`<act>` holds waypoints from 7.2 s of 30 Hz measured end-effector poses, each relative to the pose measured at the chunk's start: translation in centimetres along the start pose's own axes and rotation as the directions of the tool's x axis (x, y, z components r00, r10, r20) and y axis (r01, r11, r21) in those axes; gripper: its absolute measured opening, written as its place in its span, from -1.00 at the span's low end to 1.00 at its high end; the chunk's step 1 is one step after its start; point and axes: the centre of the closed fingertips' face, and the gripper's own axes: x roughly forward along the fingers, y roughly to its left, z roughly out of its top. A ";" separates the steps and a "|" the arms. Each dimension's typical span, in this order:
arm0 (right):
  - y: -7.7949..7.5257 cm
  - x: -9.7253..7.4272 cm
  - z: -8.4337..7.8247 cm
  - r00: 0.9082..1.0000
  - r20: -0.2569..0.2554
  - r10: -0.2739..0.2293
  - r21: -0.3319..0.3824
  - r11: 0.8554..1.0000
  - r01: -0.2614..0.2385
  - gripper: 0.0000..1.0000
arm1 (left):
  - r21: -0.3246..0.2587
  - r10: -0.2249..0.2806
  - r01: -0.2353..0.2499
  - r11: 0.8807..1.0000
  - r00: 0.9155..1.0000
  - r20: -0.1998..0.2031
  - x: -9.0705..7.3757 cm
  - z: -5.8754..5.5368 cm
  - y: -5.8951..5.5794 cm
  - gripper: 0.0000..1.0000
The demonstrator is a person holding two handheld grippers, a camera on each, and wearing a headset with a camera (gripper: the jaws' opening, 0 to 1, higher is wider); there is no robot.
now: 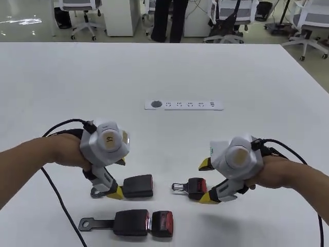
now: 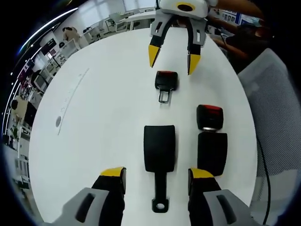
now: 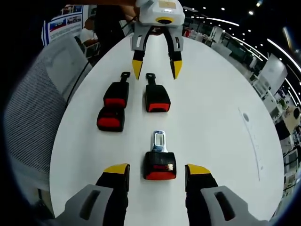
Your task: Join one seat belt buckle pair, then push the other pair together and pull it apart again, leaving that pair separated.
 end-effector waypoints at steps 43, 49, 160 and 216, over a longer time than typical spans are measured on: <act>0.2 2.3 -0.8 1.000 -0.009 0.003 0.023 1.000 -0.003 -0.40 | 0.040 -0.067 0.069 0.997 0.996 -0.054 3.8 -0.6 -1.0 -0.37; 0.3 2.5 -0.8 1.000 -0.006 0.011 0.027 1.000 -0.011 -0.40 | 0.052 -0.078 0.081 0.995 0.996 -0.052 3.9 -0.6 -1.0 -0.37; 1.4 6.4 5.7 0.999 0.029 0.014 0.060 0.998 -0.016 -0.48 | 0.060 -0.095 0.098 0.993 0.995 -0.043 4.1 -0.4 -1.4 -0.40; 1.3 6.3 4.5 0.999 0.010 0.042 -0.016 0.999 -0.042 -0.42 | 0.055 -0.097 0.100 0.993 0.994 -0.048 3.9 -0.5 -1.9 -0.35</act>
